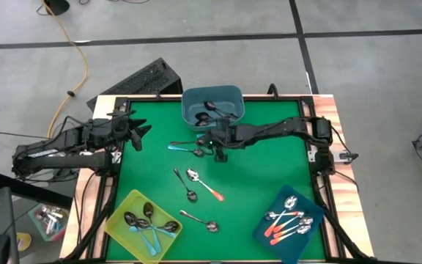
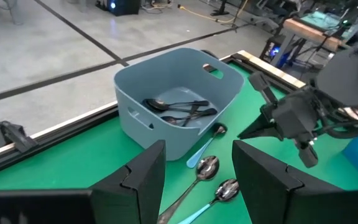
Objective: Sort silverware by color (type)
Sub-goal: Put the light blue spoon into the yellow bin
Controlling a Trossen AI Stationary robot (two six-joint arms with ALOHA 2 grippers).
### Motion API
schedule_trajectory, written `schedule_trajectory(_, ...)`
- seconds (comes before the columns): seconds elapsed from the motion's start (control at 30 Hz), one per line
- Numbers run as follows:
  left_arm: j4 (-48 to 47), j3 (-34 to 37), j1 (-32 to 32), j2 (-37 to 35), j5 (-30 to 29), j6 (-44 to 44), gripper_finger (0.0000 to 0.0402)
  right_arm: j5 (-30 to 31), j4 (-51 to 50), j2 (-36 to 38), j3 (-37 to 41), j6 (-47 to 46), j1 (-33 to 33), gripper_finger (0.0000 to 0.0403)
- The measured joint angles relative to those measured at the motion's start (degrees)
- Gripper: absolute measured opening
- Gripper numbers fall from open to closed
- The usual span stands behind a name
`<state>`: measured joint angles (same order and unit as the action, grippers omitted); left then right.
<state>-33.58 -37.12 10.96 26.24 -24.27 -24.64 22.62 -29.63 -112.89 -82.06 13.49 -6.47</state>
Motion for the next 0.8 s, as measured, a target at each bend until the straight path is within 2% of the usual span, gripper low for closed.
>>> schedule_trajectory(0.4, -1.22, 0.0, 0.0, 0.01, -0.87, 0.04, 0.017, -0.55, 4.88, -4.96, -0.04, 5.47, -3.4, 0.0001)
schedule_trajectory(0.73, -2.21, 0.0, 0.0, 0.0, -1.6, 0.02, 0.017, 1.94, 4.64, -6.53, -0.04, 5.65, -3.44, 0.0001)
schedule_trajectory(0.8, -2.19, 0.0, 0.0, 0.02, -1.89, 0.0, 0.017, 4.03, 4.78, -6.53, -0.02, 5.64, -3.42, 0.0)
